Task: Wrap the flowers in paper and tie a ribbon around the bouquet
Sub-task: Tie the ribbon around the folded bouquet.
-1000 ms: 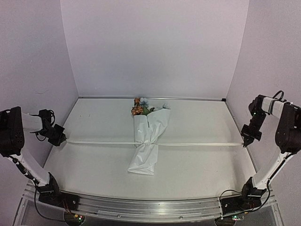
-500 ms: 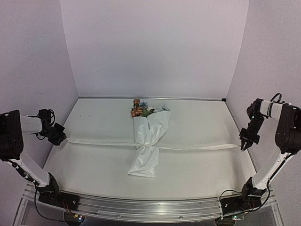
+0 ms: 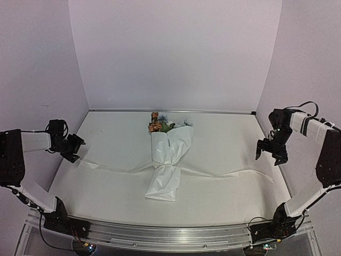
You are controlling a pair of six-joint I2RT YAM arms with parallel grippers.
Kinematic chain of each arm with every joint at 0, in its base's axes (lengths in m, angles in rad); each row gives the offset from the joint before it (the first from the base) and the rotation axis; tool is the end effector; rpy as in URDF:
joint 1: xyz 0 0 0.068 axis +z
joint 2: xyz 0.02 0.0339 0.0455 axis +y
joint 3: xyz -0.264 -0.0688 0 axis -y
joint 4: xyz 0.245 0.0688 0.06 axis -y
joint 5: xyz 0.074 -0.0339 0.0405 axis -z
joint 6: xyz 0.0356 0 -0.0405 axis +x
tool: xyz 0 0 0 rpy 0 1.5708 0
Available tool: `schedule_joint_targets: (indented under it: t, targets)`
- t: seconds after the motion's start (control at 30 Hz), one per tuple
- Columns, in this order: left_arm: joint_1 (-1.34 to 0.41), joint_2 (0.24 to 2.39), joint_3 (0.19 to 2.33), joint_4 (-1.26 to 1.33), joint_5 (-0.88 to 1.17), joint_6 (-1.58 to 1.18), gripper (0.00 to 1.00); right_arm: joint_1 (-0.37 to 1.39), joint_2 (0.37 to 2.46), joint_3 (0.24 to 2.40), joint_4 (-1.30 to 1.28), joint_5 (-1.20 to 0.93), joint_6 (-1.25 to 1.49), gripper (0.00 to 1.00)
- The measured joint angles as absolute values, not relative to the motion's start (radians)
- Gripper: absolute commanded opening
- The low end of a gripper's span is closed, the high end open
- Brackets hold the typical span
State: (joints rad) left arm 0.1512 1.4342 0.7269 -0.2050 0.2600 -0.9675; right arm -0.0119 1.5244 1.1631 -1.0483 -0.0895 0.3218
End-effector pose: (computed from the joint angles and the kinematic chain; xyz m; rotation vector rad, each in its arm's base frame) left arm 0.2738 0.0325 0.1757 -1.2618 2.2310 -0.6545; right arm 0.2757 -0.0001 0.2387 0.4861 2.9517 0.1696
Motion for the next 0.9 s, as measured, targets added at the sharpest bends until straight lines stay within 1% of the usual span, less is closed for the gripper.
schedule_joint_targets:
  t: [0.1,0.27,0.4,0.5,0.67,0.9]
  targets:
    - [0.063,1.39,0.722,-0.189,0.267,-1.035,0.76,0.054,1.483,1.142,-0.989,-0.084,0.282,0.98]
    - [-0.161,1.348,0.684,-0.111,0.259,-1.211,0.76,0.195,1.418,1.073,-0.872,-0.096,0.23,0.98]
    - [-0.348,1.364,0.621,-0.013,0.255,-1.398,0.76,0.359,1.378,1.029,-0.767,-0.101,0.172,0.98]
    - [-0.451,1.426,0.607,0.068,0.255,-1.516,0.76,0.475,1.377,1.01,-0.692,-0.108,0.115,0.98]
    - [-0.561,1.531,0.603,0.197,0.25,-1.665,0.78,0.62,1.41,0.985,-0.598,-0.126,0.016,0.98]
    - [-0.658,1.629,0.617,0.29,0.25,-1.781,0.79,0.772,1.557,0.991,-0.515,-0.117,-0.093,0.98]
